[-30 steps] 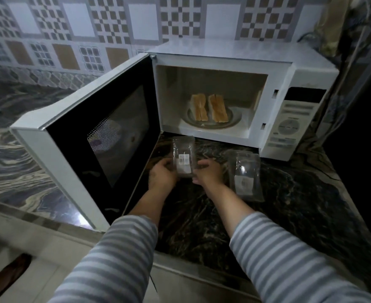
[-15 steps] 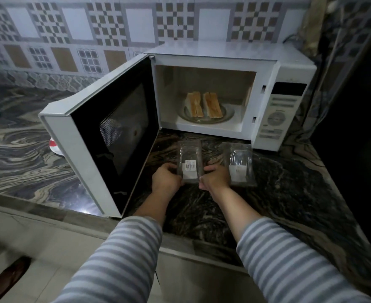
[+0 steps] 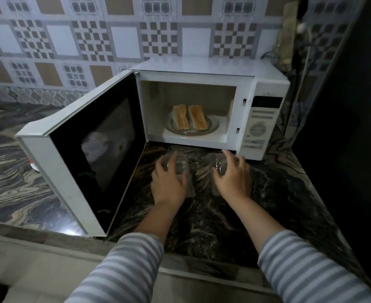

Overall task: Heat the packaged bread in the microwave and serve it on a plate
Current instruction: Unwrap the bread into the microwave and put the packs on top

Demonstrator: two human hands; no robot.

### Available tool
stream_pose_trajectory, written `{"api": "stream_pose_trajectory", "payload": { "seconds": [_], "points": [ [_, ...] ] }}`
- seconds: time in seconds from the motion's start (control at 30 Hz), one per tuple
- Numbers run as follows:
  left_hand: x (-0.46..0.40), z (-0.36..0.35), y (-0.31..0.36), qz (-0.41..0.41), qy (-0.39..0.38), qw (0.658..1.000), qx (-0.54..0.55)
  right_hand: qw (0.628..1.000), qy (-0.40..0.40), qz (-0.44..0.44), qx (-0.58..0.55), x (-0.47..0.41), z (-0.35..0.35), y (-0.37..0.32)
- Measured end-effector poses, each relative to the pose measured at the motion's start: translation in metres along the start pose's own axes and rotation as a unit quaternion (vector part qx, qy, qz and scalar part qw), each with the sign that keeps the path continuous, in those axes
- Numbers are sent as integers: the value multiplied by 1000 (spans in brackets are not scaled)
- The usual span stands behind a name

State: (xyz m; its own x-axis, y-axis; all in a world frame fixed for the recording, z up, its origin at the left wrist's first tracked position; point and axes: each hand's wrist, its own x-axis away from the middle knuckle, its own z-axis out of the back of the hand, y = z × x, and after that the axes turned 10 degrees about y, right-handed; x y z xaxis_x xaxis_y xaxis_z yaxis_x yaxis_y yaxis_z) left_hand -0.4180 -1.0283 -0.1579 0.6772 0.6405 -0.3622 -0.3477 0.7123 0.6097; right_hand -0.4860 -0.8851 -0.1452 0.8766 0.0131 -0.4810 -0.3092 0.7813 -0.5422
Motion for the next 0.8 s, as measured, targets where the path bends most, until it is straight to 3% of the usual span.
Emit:
{"api": "stream_pose_trajectory", "payload": {
  "seconds": [0.13,0.2,0.33,0.5,0.8],
  "points": [
    [-2,-18,0,4,9,1000,21,996,-89,-29,-4,-4,-20,18],
    [-1,-25,-5,15,11,999,38,995,-95,-29,-4,1,-27,25],
    [3,-31,-11,10,23,999,24,999,-33,3,13,10,-35,33],
    [6,-27,-9,18,33,999,35,1000,-21,-11,-20,12,-32,30],
    [6,24,12,-65,89,993,40,993,87,53,-55,6,20,-7]
  ]
}}
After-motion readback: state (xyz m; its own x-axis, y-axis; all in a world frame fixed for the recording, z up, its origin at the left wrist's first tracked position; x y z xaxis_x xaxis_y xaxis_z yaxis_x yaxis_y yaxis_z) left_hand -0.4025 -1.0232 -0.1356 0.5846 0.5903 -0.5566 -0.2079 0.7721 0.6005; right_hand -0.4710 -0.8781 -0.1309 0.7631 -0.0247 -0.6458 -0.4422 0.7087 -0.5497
